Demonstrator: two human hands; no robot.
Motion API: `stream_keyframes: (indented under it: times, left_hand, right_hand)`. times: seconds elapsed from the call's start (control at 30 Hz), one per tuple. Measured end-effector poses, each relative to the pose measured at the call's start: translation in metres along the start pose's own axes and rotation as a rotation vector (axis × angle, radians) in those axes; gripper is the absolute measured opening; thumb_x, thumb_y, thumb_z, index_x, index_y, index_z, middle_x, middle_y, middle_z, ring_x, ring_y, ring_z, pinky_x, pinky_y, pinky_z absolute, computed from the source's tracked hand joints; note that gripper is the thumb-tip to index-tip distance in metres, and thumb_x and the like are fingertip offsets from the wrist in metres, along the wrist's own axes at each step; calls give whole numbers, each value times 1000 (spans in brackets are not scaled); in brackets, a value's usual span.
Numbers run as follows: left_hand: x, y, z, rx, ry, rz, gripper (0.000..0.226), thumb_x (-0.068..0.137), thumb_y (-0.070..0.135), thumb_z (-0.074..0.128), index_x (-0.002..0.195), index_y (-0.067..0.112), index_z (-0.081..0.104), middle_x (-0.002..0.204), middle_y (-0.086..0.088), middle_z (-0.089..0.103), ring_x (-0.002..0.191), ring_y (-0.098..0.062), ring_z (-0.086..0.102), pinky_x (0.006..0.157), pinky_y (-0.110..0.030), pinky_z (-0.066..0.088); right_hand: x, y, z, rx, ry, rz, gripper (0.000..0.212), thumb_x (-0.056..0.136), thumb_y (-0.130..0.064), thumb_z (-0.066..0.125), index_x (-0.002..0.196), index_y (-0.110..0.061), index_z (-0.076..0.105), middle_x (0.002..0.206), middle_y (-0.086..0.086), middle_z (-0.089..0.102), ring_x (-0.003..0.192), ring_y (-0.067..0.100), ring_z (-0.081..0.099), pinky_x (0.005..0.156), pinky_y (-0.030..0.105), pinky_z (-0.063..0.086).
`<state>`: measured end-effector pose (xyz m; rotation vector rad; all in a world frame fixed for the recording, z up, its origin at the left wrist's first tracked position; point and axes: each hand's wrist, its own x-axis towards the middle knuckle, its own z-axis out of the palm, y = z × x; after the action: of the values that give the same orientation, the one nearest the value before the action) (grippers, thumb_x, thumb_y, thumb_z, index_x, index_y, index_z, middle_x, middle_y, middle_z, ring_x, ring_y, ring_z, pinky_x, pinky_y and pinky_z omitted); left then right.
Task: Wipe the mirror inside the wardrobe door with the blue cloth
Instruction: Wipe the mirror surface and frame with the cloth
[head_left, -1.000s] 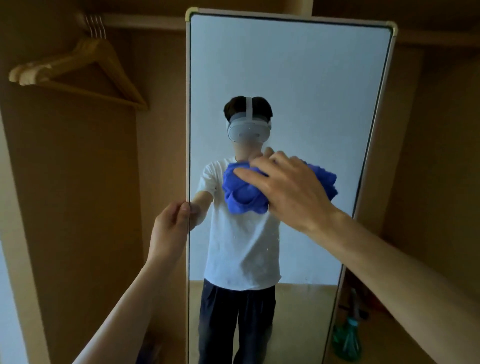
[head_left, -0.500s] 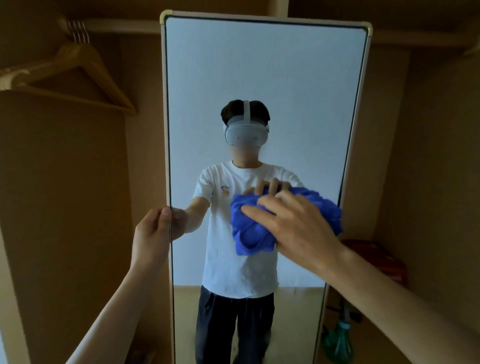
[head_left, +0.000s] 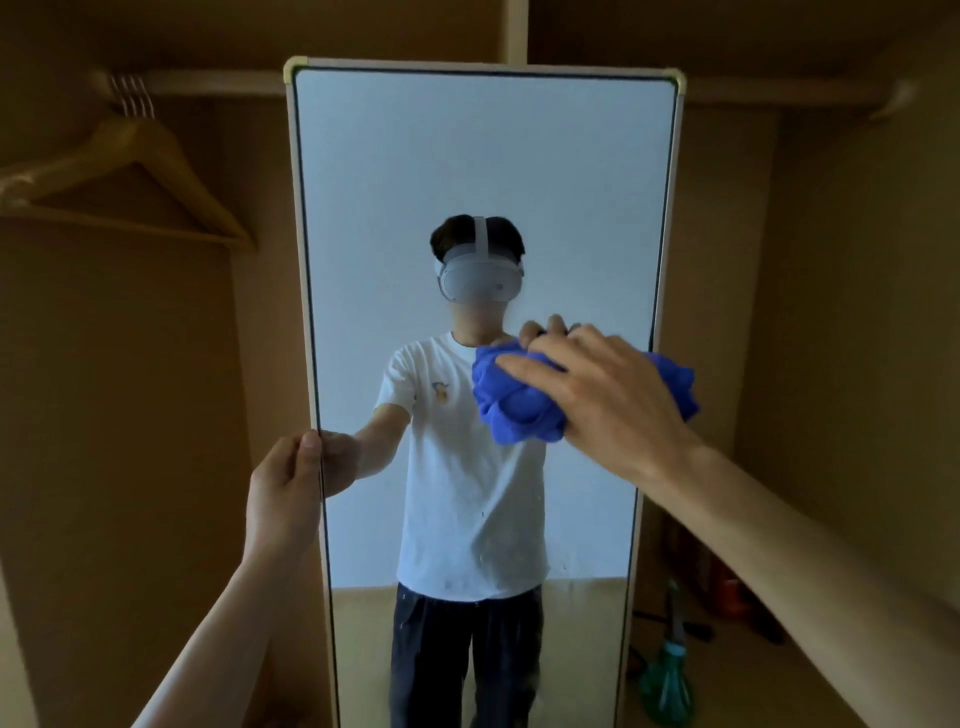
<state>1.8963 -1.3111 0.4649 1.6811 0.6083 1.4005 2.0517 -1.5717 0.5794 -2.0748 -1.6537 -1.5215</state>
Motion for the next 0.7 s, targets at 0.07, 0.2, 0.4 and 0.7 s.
stream_keyframes:
  times: [0.07,0.2,0.4,0.7]
  left_hand:
    - [-2,1,1,16,10,13,25,108,29,45,104,15,66,91,2,68,84,-10,63,63,-24,44]
    - [-3,4,2,31,36,17,22,108,27,45,104,16,64,89,2,65,81,-10,61,63,-24,44]
    - [-3,3,3,46,49,19,20,108,27,45,104,19,63,89,3,65,82,-11,60,63,-25,45]
    - [0,-4,2,60,34,8,22,108,29,46,103,20,65,89,7,66,82,-9,61,63,-26,45]
  right_hand:
    - [9,17,-9,0,11,29,68,65,-5,77,129,-22,62,111,4,62,86,29,55,69,42,46]
    - [10,29,-13,22,48,31,58,73,-7,65,129,-23,63,107,2,62,84,26,54,67,40,47]
    - [-36,16,15,103,34,-12,52,81,-15,32,120,-21,66,100,3,64,84,28,55,71,48,48]
    - [-101,0,45,206,-14,-19,59,68,-7,68,126,-20,66,111,1,67,86,28,64,71,46,56]
